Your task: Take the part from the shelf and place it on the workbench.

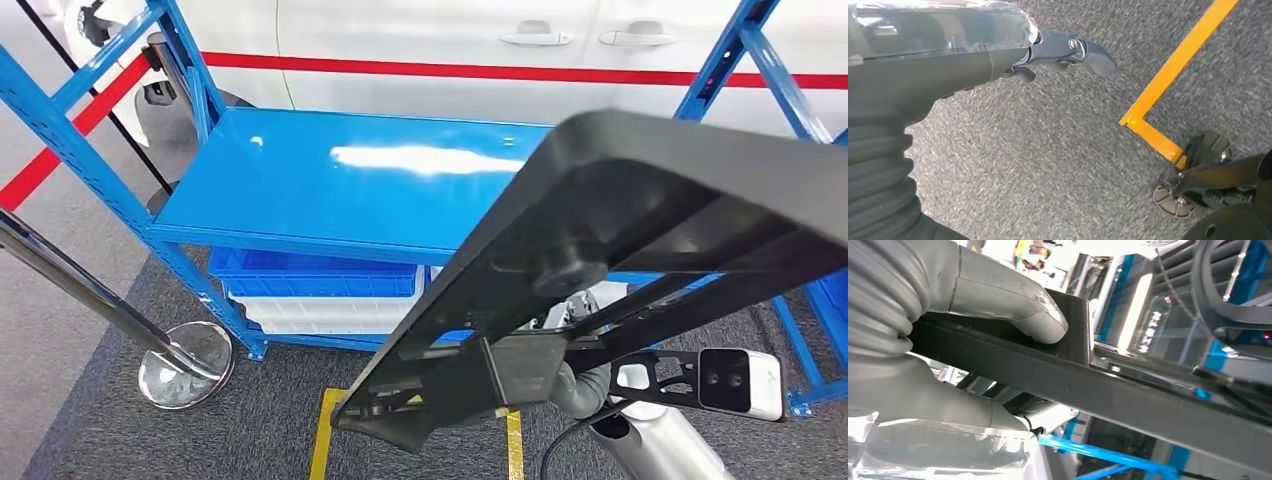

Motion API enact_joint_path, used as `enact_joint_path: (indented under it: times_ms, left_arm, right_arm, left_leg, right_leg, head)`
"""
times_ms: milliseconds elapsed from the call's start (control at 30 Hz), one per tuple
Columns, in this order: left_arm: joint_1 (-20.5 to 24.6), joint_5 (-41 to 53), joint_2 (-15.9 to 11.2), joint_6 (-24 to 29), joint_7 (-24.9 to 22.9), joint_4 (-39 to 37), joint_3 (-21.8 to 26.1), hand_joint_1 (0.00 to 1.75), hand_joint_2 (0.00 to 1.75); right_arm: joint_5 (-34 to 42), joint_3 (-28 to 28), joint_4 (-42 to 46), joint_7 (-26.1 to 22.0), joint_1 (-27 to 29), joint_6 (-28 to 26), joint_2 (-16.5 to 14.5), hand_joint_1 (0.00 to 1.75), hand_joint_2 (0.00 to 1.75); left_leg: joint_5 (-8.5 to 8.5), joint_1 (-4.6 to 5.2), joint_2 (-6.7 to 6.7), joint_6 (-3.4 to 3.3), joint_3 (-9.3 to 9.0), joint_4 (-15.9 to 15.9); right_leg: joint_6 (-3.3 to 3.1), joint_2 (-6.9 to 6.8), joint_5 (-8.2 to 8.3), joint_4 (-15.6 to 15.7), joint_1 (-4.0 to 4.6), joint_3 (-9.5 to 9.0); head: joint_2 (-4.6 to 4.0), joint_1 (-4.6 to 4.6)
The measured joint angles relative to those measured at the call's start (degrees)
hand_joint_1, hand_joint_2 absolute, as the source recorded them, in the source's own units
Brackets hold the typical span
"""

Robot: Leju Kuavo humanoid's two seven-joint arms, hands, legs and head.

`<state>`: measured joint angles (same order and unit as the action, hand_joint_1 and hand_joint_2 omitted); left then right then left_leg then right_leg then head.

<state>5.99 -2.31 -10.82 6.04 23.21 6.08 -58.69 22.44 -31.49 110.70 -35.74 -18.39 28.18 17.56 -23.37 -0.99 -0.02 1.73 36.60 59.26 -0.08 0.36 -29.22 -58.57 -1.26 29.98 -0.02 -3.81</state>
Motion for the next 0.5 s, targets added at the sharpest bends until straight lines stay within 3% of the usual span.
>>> enact_joint_path:
  times_ms: [67, 133, 167, 200, 233, 300, 367, 433, 500]
  left_arm:
    - [0.0, 0.0, -0.1, 0.0, -0.1, 0.0, 0.0, 0.0, 1.75]
    - [0.0, 0.0, -0.1, 0.0, -0.3, 0.0, 0.1, 0.0, 1.75]
    - [0.1, 0.0, 0.0, 0.1, -0.3, 0.0, 0.1, 0.0, 1.75]
    - [0.1, 0.0, 0.0, 0.1, -0.3, 0.0, 0.1, 0.0, 1.75]
    - [0.1, 0.0, 0.0, 0.2, -0.3, 0.0, 0.2, 0.0, 1.75]
    - [0.1, 0.0, 0.1, 0.4, -0.2, 0.0, 0.4, 0.0, 1.75]
    - [0.1, 0.0, 0.2, 0.7, 0.0, 0.0, 0.9, 0.0, 1.75]
    - [0.1, 0.0, 0.3, 0.9, 0.2, 0.0, 1.3, 0.0, 1.75]
    - [0.2, 0.0, 0.4, 0.9, 0.3, 0.0, 1.5, 0.0, 1.75]
  right_arm:
    - [1.2, 0.6, 0.1, 0.0, -0.1, 1.6, 0.0, 1.75, 1.75]
    - [2.1, 1.1, 0.1, 0.0, -0.1, 3.0, 0.0, 1.75, 1.75]
    - [2.3, 1.3, 0.1, 0.0, -0.1, 3.4, 0.0, 1.75, 1.75]
    - [2.5, 1.5, 0.1, 0.0, -0.1, 3.9, 0.0, 1.75, 1.75]
    - [2.8, 1.7, 0.0, 0.0, -0.1, 4.5, 0.0, 1.75, 1.75]
    - [3.5, 2.3, -0.3, 0.0, -0.3, 6.9, 0.0, 1.75, 1.75]
    - [3.7, 3.3, -0.7, 0.0, -0.5, 9.5, -0.2, 1.75, 1.75]
    - [2.9, 4.5, -1.1, 0.0, -0.5, 11.4, -0.6, 1.75, 1.75]
    - [1.9, 5.8, -1.5, 0.0, -0.5, 12.3, -0.9, 1.75, 1.75]
  left_leg:
    - [-4.4, -0.17, -0.01, 0.3, 1.51, 4.1]
    - [-9.65, -0.17, -0.01, 0.38, 3.28, 11.5]
    - [-10.73, -0.15, -0.02, 0.34, 3.66, 14.6]
    - [-10.43, -0.12, -0.04, 0.17, 3.24, 16.0]
    - [-9.16, -0.06, -0.13, -0.14, 1.89, 15.3]
    - [-6.61, 0.25, -1.3, -1.34, -3.4, 8.6]
    - [-6.7, 0.59, -2.81, -2.25, -8.54, 0.7]
    - [-6.97, 0.96, -3.1, -2.5, -10.15, -2.6]
    - [-5.6, 0.92, -2.52, -2.94, -9.61, -3.3]
  right_leg:
    - [-1.07, 0.17, 1.31, 0.2, 0.06, 1.22]
    - [-1.51, 0.57, 2.52, 0.1, 0.46, 2.73]
    - [-1.6, 0.85, 3.1, 0.0, 0.68, 3.49]
    - [-1.63, 1.19, 3.69, 0.0, 0.92, 4.28]
    - [-1.63, 1.58, 4.29, -0.1, 1.15, 5.04]
    - [-1.52, 2.46, 5.48, -0.2, 1.47, 6.36]
    - [-1.18, 3.06, 6.61, -0.1, 1.57, 7.06]
    - [-0.45, 3.57, 7.76, 0.3, 1.3, 7.28]
    - [0.26, 3.33, 7.71, 0.3, 1.07, 7.69]
  head:
    - [0.0, -0.01]
    - [0.0, 0.0]
    - [0.0, 0.01]
    - [0.0, 0.01]
    - [0.0, 0.01]
    - [0.0, 0.01]
    - [0.0, 0.01]
    - [0.0, 0.0]
    - [0.0, 0.0]
